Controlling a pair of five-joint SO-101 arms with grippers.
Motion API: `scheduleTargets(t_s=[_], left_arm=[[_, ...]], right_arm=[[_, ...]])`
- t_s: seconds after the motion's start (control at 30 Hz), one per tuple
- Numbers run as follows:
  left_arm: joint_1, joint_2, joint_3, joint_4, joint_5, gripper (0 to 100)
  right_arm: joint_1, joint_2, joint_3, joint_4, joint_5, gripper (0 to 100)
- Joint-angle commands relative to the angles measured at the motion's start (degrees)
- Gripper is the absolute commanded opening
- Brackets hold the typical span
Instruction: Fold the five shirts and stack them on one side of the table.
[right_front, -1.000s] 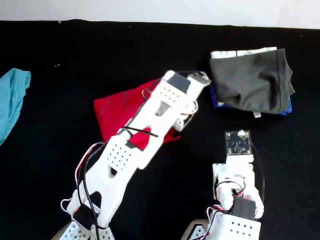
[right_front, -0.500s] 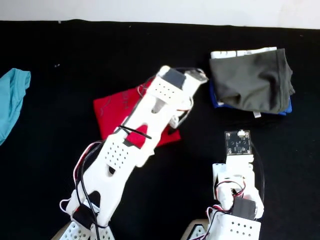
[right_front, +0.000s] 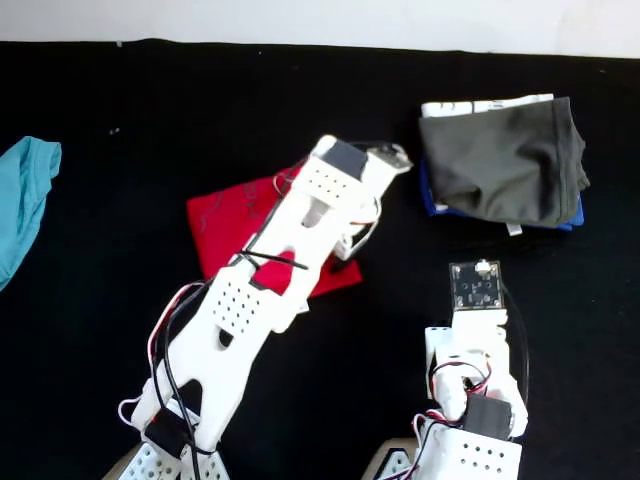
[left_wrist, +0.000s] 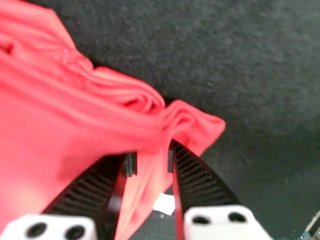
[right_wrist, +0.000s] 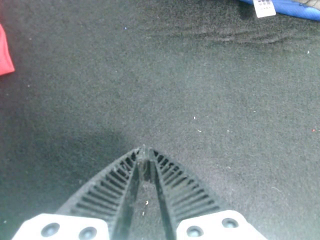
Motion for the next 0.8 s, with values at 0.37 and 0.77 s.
scheduleTargets(t_s=[0.37,0.77], left_arm=[[-0.75,-0.22,-1.98,-1.58,-0.62,15],[1.01,-0.31,-6.55,1.41,-0.18,1]], right_arm=[[0.40,-0.40,7.69,-0.04,0.44,0.7],[0.40,-0.40,7.69,-0.04,0.44,0.7]])
